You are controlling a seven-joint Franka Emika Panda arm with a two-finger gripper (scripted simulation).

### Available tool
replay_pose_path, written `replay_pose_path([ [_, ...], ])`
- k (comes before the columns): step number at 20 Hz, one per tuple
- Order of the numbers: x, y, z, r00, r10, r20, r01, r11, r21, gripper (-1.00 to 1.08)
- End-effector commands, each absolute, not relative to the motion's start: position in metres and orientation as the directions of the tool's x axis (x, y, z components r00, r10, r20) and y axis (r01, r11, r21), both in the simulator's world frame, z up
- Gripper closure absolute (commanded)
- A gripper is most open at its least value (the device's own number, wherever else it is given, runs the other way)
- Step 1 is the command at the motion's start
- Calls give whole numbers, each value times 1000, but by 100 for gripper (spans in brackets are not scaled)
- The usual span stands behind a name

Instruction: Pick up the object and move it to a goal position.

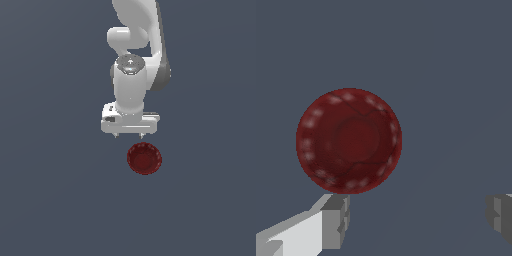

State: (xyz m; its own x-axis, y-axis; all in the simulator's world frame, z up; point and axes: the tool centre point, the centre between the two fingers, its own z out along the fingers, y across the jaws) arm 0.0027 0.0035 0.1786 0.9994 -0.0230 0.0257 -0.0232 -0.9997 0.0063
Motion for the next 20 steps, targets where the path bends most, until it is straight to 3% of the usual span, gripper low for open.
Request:
replay_pose_path([
  [1, 3, 4, 179, 999, -23, 26, -23, -1000, 6, -20],
  [20, 4, 26, 163, 999, 9, -39, 9, -1000, 20, -20],
])
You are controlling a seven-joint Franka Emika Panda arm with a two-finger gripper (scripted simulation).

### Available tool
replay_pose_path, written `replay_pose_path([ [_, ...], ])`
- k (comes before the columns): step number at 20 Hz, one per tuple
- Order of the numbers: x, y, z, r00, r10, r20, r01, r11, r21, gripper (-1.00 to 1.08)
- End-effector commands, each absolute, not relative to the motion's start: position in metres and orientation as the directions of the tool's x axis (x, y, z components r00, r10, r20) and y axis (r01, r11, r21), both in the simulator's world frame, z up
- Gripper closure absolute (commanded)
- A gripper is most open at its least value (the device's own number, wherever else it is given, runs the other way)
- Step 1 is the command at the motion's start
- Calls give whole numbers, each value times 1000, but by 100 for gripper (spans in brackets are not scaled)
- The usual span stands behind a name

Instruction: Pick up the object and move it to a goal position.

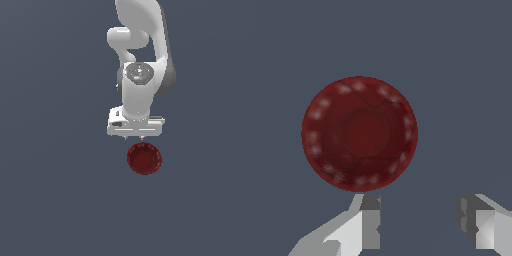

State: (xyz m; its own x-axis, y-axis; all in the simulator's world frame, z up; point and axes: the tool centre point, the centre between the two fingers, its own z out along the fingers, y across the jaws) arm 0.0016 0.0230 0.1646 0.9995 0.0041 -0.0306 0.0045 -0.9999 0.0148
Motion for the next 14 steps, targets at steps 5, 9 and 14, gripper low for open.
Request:
replay_pose_path([
  [5, 13, 39, 154, 997, 27, -78, 31, -998, 48, -20],
  [9, 22, 53, 144, 992, 45, -119, 55, -995, 82, -20],
  [14, 33, 74, 129, 983, 63, -175, 87, -987, 137, -20],
])
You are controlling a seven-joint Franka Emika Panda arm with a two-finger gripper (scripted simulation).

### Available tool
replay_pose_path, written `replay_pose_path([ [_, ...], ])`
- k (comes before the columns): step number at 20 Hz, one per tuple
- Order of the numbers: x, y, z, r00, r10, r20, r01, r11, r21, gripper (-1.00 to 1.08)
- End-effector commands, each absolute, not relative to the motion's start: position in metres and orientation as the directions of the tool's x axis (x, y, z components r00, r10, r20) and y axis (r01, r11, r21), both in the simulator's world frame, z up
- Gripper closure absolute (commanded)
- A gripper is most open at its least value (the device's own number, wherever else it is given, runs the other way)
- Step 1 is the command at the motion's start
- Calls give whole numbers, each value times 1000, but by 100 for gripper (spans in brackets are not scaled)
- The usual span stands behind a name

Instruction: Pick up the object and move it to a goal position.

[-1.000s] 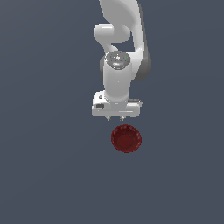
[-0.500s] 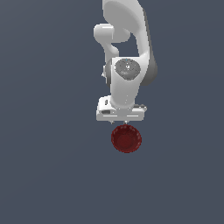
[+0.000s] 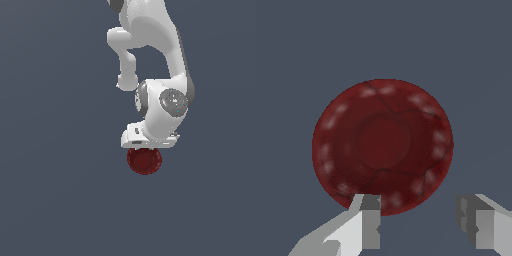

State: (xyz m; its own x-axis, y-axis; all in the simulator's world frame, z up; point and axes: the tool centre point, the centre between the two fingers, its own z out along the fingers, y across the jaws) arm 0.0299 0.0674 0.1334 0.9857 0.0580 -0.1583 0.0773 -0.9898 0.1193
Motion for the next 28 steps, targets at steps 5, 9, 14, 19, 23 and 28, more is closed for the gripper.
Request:
replay_pose_path([
  [5, 41, 93, 114, 971, 72, -226, 119, -972, 200, -20],
  [9, 45, 109, 102, 962, 74, -262, 143, -956, 255, -20],
  [14, 47, 128, 88, 951, 69, -300, 171, -930, 326, -20],
  [19, 47, 143, 77, 944, 60, -324, 190, -903, 386, -20],
  [23, 46, 152, 72, 941, 53, -335, 200, -885, 421, -20],
  [28, 45, 158, 68, 939, 48, -341, 207, -871, 447, -20],
])
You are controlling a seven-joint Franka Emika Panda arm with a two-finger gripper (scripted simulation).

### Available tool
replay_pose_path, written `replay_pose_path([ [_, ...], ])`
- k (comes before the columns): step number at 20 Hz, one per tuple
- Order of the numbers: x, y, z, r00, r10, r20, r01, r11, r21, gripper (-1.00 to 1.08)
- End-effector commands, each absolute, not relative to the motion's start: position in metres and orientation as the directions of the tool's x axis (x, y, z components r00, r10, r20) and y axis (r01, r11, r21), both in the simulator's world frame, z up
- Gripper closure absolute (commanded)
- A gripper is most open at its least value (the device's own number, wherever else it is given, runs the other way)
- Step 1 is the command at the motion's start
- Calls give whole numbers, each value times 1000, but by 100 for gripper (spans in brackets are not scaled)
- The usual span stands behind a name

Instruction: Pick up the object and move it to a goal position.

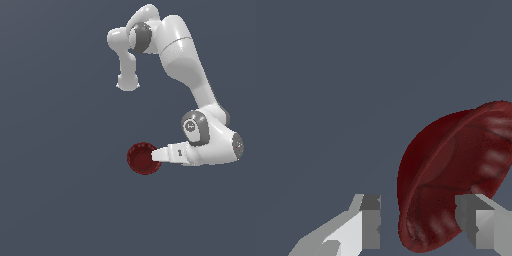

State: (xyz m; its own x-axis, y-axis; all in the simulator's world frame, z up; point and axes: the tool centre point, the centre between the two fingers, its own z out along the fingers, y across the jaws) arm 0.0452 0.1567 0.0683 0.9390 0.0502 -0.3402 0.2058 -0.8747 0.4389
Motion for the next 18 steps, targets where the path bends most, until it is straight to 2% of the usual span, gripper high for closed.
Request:
replay_pose_path([
  [1, 45, 159, 67, 939, 47, -342, 207, -869, 449, -20],
  [18, 37, 147, 45, 938, 46, -343, 208, -867, 452, -20],
])
